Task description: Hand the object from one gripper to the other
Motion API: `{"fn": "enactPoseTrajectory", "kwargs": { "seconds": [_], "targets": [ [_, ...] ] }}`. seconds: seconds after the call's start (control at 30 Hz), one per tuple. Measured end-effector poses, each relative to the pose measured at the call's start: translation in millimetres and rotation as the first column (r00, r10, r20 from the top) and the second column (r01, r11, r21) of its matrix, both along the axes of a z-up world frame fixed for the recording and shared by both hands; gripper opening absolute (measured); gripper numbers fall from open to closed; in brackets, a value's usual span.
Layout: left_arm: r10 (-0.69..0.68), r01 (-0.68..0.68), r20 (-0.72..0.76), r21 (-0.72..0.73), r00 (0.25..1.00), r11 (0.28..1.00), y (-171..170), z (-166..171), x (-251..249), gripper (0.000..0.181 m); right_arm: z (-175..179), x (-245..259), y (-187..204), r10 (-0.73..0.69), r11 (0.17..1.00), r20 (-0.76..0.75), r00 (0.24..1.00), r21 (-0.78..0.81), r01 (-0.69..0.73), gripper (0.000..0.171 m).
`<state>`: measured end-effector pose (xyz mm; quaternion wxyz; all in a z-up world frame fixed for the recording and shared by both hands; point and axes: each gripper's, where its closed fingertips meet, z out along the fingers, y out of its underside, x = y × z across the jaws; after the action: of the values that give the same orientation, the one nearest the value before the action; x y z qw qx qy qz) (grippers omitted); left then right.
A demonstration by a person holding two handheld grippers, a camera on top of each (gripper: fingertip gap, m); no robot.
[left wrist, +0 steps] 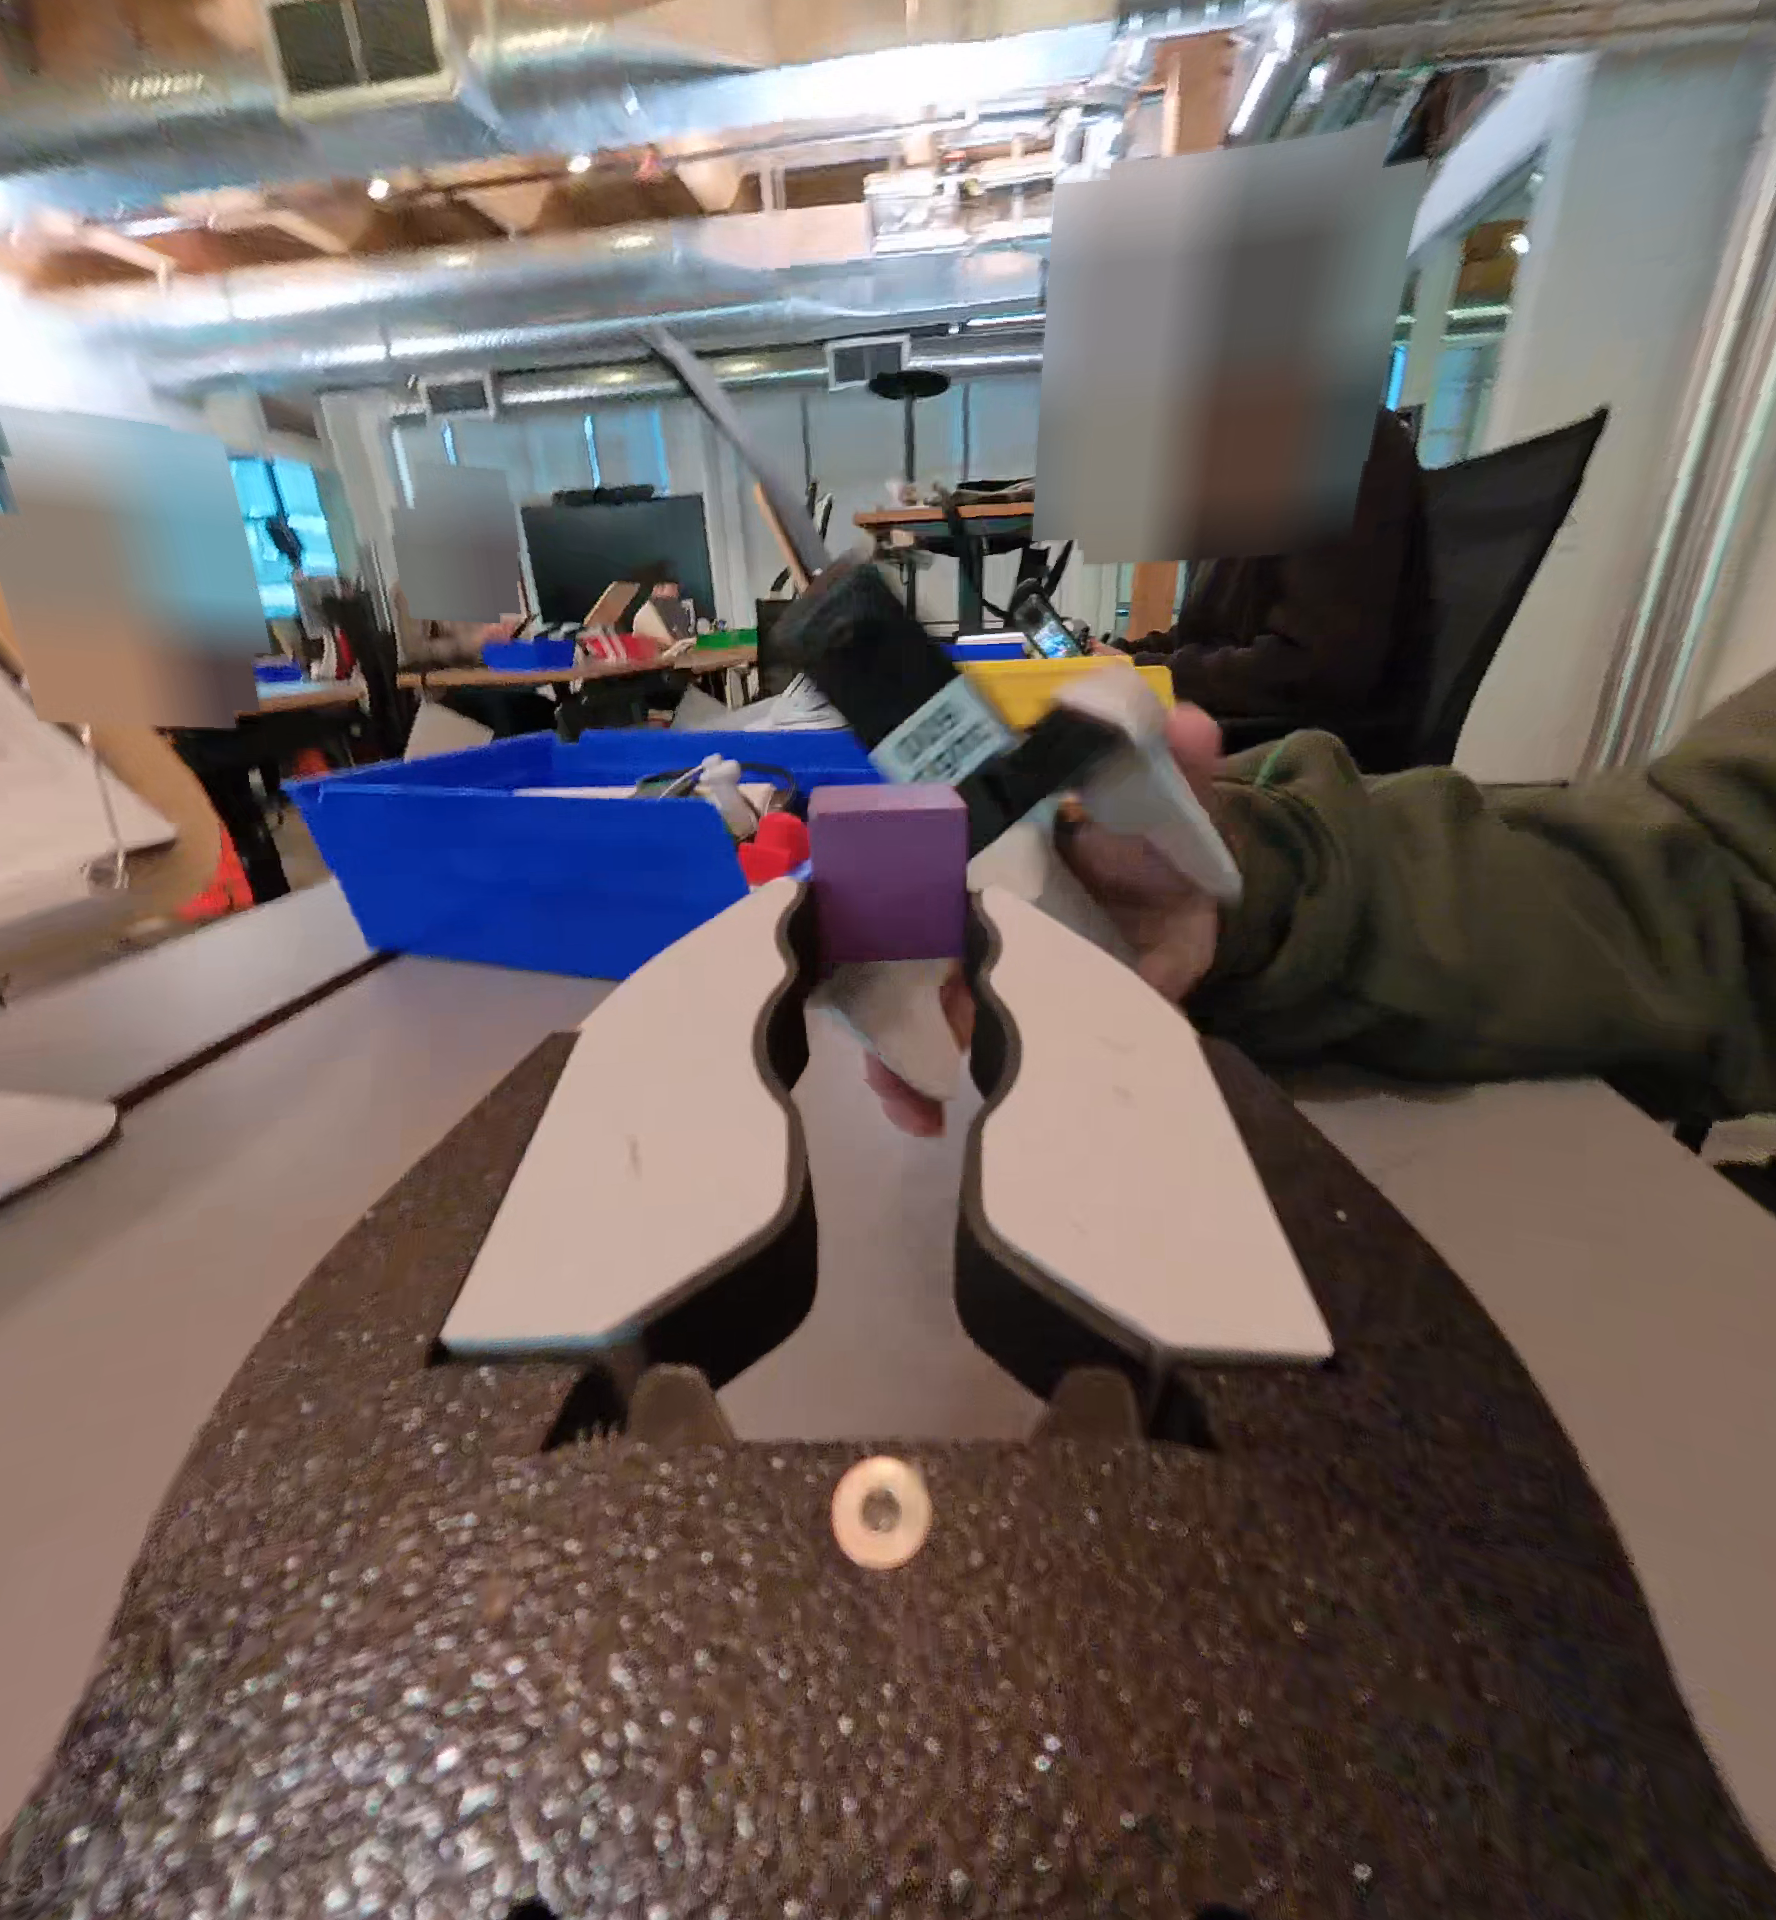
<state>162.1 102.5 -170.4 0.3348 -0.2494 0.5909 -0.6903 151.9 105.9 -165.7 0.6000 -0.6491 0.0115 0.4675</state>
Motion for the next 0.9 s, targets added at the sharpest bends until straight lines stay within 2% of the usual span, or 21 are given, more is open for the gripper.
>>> {"fn": "enactPoseTrajectory", "kwargs": {
  "seconds": [0.07, 0.1, 0.13, 0.23, 0.3, 0.4, 0.5, 0.57, 0.63, 0.7, 0.77, 0.83, 0.9],
  "targets": [
    [-0.026, 0.023, 0.048, 0.064, 0.999, 0.998, -10.6, 0.4, -3.9, 0.026, 15.3, -1.2, -6.8, 0.148, 0.988, -0.33, 0.932, 0.017, -0.151, 0.062],
    [-0.031, 0.025, 0.066, 0.09, 0.997, 0.996, -14.7, 0.9, -5.0, 0.026, 17.5, -2.5, -8.7, 0.194, 0.979, -0.409, 0.892, 0.026, -0.201, 0.052],
    [-0.032, 0.024, 0.072, 0.112, 0.997, 0.993, -17.8, 0.4, -5.2, 0.026, 15.8, -5.6, -8.9, 0.215, 0.973, -0.435, 0.874, 0.02, -0.23, 0.048],
    [-0.027, 0.015, 0.068, 0.169, 0.997, 0.986, -23.2, -4.6, -3.7, 0.026, 8.1, -18.8, -7.6, 0.231, 0.966, -0.379, 0.896, -0.02, -0.258, 0.051],
    [-0.02, 0.007, 0.074, 0.169, 0.997, 0.986, -23.2, -4.2, -3.1, 0.026, 9.1, -19.2, -5.9, 0.216, 0.97, -0.379, 0.9, -0.021, -0.242, 0.041],
    [0.006, -0.02, 0.072, 0.198, 0.997, 0.98, -20.1, -6.6, -1.2, 0.026, 6.3, -17.1, -4.8, 0.214, 0.971, -0.367, 0.905, -0.026, -0.24, 0.036],
    [0.045, -0.049, 0.023, 0.22, 0.999, 0.974, -16.8, -13.6, 3.6, 0.027, -1.8, -13.1, -1.2, 0.176, 0.979, -0.264, 0.948, -0.057, -0.197, 0.035],
    [0.085, -0.08, -0.012, 0.215, 0.996, 0.973, -13.8, -17.0, 8.1, 0.032, -12.8, -6.9, 3.6, 0.085, 0.992, -0.067, 0.994, -0.087, -0.091, 0.034],
    [0.113, -0.105, -0.04, 0.168, 0.993, 0.98, -9.4, -14.4, 10.0, 0.042, -23.0, 9.6, 9.0, -0.067, 0.994, 0.218, 0.974, -0.073, 0.085, 0.034],
    [0.123, -0.112, -0.102, 0.109, 0.987, 0.988, -3.9, -12.4, 11.5, 0.048, -26.9, 26.9, 10.1, -0.2, 0.975, 0.497, 0.845, 0.011, 0.224, 0.034],
    [0.136, -0.126, -0.176, 0.069, 0.975, 0.99, 1.7, -15.3, 14.9, 0.05, -26.5, 42.0, 9.8, -0.315, 0.94, 0.708, 0.632, 0.142, 0.309, 0.034],
    [0.147, -0.136, -0.257, 0.058, 0.955, 0.989, 4.6, -24.6, 19.2, 0.051, -29.9, 49.1, 9.5, -0.364, 0.917, 0.86, 0.358, 0.263, 0.301, 0.034],
    [0.134, -0.123, -0.328, 0.054, 0.935, 0.991, 2.0, -34.5, 21.9, 0.051, -38.6, 50.3, 10.8, -0.357, 0.913, 0.933, 0.044, 0.338, 0.229, 0.033]
  ]
}}
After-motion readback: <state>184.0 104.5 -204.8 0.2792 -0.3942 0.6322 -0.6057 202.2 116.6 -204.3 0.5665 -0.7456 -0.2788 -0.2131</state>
